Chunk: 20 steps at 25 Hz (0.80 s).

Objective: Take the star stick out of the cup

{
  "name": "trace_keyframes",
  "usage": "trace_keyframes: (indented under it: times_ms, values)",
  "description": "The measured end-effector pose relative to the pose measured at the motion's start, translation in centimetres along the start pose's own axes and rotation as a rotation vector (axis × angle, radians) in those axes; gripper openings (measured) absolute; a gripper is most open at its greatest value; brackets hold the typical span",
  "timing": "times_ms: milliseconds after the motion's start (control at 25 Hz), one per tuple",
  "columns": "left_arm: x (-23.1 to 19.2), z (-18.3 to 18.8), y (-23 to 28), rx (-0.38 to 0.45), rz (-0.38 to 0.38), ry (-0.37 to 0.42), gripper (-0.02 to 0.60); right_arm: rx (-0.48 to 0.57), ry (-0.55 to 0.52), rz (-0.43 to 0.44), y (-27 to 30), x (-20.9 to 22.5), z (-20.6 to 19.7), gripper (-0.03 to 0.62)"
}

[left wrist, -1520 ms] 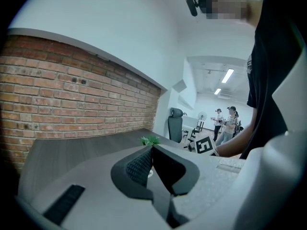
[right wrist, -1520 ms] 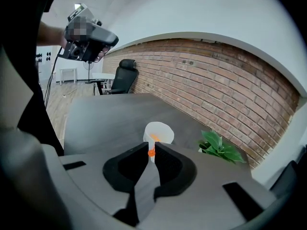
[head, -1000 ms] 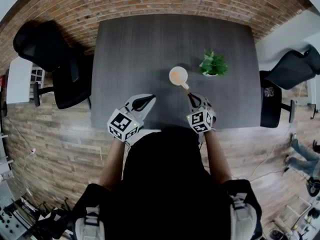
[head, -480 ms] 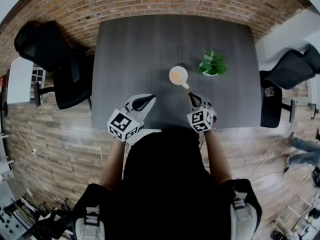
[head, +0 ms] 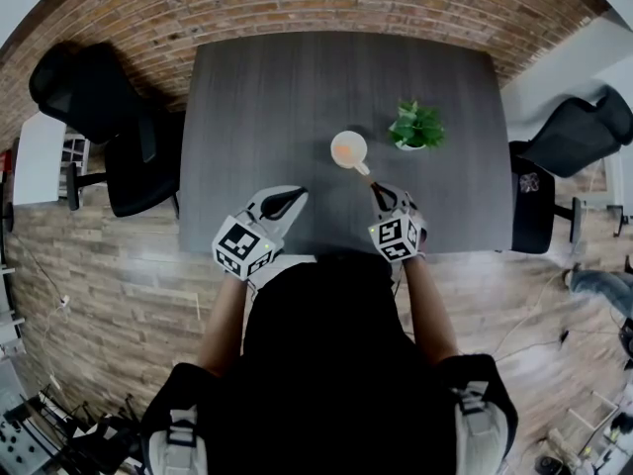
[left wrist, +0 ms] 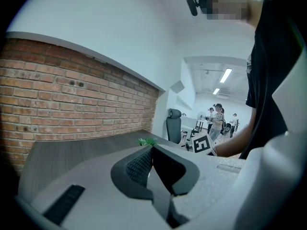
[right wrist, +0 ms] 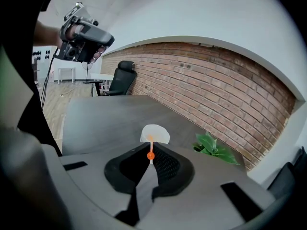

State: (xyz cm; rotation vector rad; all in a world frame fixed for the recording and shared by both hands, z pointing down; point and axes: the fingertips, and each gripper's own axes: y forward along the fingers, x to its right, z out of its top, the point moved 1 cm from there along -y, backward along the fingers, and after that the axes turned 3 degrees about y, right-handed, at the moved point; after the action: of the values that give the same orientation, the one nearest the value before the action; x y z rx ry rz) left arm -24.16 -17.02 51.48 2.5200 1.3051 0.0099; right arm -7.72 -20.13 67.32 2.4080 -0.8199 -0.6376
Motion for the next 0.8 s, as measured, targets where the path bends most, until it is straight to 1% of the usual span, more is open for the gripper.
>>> trace_keyframes:
  times_ms: [160,400,800]
  values:
    - [0.7,0.0,0.1,0.002,-0.002,0.005,0.002,0.012,-0.001,0.003,-0.4,-0.1,0.0,0.014]
    - [1.7,0.1,0.5,0.0,0.018,0.0,0.002,0.04,-0.01,0.017,-1.6,0.1,0.3,0.014]
    - [4.3,1.1,2.7,0.001,0.043,-0.014,0.002,0.076,-0.053,0.055,-3.4,2.6,0.8,0.014]
